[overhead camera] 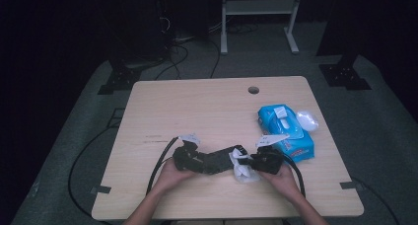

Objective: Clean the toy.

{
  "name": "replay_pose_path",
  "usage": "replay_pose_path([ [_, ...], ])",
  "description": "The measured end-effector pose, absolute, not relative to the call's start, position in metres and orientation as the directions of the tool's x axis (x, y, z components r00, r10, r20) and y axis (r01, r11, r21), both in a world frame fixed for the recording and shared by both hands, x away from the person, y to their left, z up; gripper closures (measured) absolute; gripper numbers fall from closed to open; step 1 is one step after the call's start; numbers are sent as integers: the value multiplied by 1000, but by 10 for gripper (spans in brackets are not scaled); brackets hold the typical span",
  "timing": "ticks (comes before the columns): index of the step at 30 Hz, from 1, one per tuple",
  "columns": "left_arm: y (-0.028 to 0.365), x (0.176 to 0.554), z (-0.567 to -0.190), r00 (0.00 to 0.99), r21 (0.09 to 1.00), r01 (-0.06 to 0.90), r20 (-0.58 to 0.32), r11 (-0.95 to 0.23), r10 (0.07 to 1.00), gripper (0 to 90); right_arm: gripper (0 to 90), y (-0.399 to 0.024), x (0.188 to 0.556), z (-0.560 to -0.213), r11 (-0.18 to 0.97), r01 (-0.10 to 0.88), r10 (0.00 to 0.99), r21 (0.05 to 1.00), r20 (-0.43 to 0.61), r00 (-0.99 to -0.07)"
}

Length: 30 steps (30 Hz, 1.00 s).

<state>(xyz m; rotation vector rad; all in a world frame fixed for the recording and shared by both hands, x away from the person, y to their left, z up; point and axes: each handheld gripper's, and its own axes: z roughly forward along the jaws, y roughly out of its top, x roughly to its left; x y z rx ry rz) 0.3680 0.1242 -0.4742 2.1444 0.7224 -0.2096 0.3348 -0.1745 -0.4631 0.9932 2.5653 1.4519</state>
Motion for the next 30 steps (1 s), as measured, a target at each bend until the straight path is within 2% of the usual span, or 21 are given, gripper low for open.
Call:
replay_pose_path([
  [3, 124, 370, -474, 812, 668, 576, -402, -472, 422, 322, 847, -174, 334, -464, 358, 509, 542, 783, 270, -796],
  [10, 124, 367, -474, 829, 683, 549, -373, -482, 416, 346, 848, -175, 332, -465, 348, 499, 539, 794, 265, -799],
  [23, 119, 346, -469, 890, 759, 393, -172, -519, 423, 380, 848, -180, 327, -467, 334, 498, 534, 800, 274, -799],
  [30, 115, 340, -467, 901, 777, 334, -98, -534, 422, 400, 848, -184, 324, -469, 324, 506, 539, 799, 284, -793],
])
